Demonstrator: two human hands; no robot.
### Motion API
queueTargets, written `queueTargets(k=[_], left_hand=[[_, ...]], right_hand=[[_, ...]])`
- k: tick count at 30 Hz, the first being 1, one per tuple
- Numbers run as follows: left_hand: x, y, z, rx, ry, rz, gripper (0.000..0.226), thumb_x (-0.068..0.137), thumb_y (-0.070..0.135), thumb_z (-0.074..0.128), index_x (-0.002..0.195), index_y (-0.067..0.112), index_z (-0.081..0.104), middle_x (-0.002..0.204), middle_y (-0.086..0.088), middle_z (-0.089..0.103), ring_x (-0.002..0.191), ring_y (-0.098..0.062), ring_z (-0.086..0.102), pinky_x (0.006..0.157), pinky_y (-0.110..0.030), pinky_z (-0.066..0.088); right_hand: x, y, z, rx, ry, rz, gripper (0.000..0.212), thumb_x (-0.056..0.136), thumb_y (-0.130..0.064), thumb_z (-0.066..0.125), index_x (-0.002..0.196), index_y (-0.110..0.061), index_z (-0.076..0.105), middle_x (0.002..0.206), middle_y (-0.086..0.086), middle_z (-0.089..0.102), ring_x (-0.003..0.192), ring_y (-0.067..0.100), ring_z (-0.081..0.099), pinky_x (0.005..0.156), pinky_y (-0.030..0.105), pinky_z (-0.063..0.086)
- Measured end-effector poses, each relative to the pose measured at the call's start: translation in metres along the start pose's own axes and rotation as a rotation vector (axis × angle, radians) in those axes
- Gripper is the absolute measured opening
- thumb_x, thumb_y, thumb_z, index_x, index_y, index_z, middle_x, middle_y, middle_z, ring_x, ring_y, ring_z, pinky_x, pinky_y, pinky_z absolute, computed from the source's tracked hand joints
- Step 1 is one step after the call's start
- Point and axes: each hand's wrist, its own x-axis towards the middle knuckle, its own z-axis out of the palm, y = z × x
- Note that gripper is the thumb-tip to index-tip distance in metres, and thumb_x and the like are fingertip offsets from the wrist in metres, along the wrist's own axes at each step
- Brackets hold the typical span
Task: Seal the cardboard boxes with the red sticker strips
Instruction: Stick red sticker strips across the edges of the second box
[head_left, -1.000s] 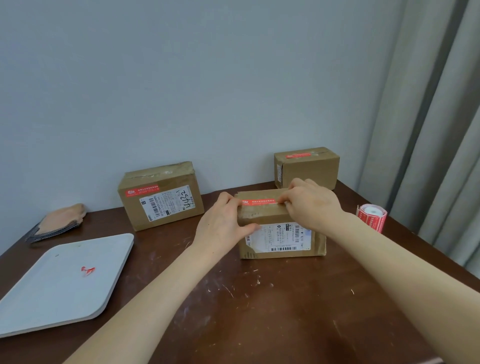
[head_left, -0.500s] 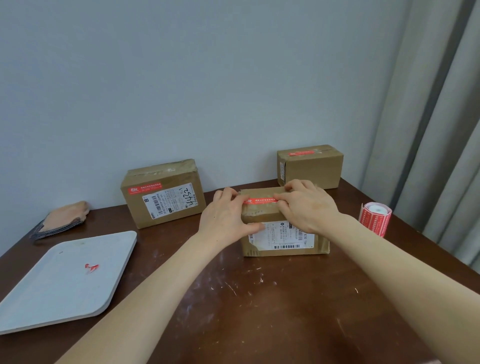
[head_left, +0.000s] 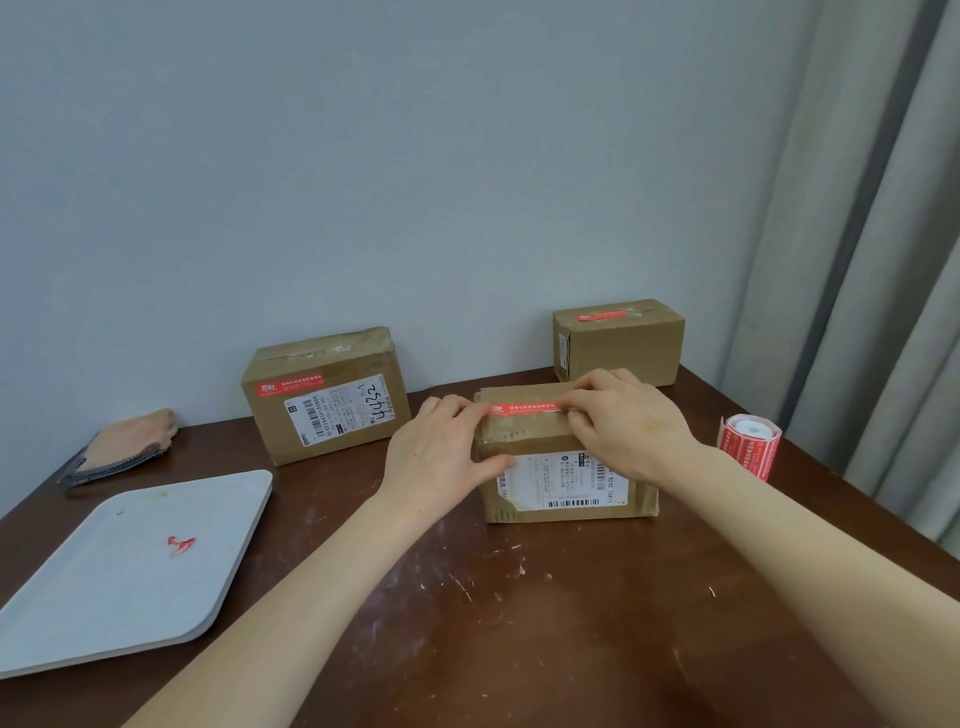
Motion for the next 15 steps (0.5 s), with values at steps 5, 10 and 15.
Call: queueTargets(k=[5,10,15], left_hand=[[0.0022,0.0001,-0.0027,0.033,-0.013,0.01,0.059,0.08,0.067,0.051,0.128,0.033,0.052,0.125,0.013,0.051,0.113,-0.008,0.044,0.069,-0.023,0.043],[-0.0004,-0.0003,-0.0027,0.033,0.003,0.016,0.062,0.08,0.068,0.049,0.131,0.034,0.048,0.126,0.014,0.051,0.113,-0.007,0.045,0.07,-0.022,0.043],[-0.0003,0.0008,-0.0024,0.013,0.016,0.008,0.06,0.08,0.067,0.05,0.13,0.035,0.049,0.124,0.015,0.051,0.111,-0.007,0.045,0.07,-0.022,0.044]], right_hand=[[0.0009,-0.0023,0.0016,-0.031,-0.014,0.008,0.04,0.1,-0.034,0.029,0.127,-0.033,0.058,0.132,-0.004,0.051,0.122,0.02,0.041,0.092,0.033,0.039],[0.0007,-0.0043,-0.0026,-0.023,-0.02,0.007,0.04,0.1,-0.033,0.029,0.128,-0.035,0.057,0.131,-0.005,0.052,0.119,0.018,0.044,0.085,0.033,0.042],[-0.001,-0.0056,-0.0015,-0.005,-0.014,0.014,0.039,0.1,-0.031,0.03,0.126,-0.037,0.058,0.13,-0.006,0.052,0.117,0.016,0.044,0.08,0.032,0.044]])
